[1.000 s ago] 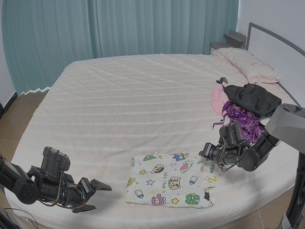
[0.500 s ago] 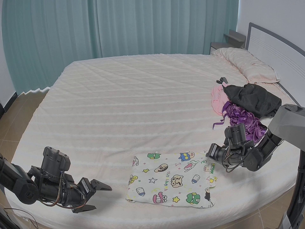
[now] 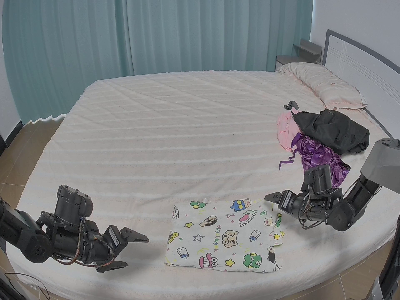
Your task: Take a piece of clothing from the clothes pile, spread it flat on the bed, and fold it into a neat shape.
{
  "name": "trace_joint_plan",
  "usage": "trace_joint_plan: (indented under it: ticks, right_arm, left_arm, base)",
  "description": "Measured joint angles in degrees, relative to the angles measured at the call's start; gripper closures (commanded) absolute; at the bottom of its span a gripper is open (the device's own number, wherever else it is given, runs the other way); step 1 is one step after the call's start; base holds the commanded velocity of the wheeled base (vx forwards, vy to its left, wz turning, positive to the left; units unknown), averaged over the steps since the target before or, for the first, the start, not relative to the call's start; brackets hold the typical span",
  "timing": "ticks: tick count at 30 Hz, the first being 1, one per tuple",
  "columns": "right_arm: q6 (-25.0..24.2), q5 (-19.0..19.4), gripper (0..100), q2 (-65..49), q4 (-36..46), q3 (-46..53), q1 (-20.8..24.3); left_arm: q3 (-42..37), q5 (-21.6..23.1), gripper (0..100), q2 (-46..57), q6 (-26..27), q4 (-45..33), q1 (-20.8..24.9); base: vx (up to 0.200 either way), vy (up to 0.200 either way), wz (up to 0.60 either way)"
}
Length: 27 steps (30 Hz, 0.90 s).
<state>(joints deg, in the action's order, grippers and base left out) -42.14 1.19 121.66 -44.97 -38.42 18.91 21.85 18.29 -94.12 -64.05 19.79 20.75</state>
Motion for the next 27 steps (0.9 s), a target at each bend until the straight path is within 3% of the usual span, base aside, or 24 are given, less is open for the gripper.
trace_joint_plan:
  ticks: [7,16,25,27]
  right_arm:
    - [0.4,0.2,0,-3.1,-1.1,7.2,1.0]
    - [0.3,-0.1,0,-4.4,-6.2,13.1,1.8]
    - [0.4,0.1,0,-3.2,-9.5,16.0,1.8]
    - [0.5,0.2,0,-3.0,-10.4,16.3,1.9]
  left_arm:
    - [5.7,-1.7,0,-3.1,7.4,-0.1,0.0]
    - [13.8,-2.7,0,-9.3,7.9,0.0,0.4]
    - [16.5,-3.1,0,-13.7,8.1,0.0,1.0]
    - [16.6,-3.5,0,-14.1,8.2,0.0,1.2]
  base:
    - [0.000,0.000,0.00]
    - [0.000,0.000,0.00]
    - [0.000,-0.200,0.00]
    - [0.000,0.000,0.00]
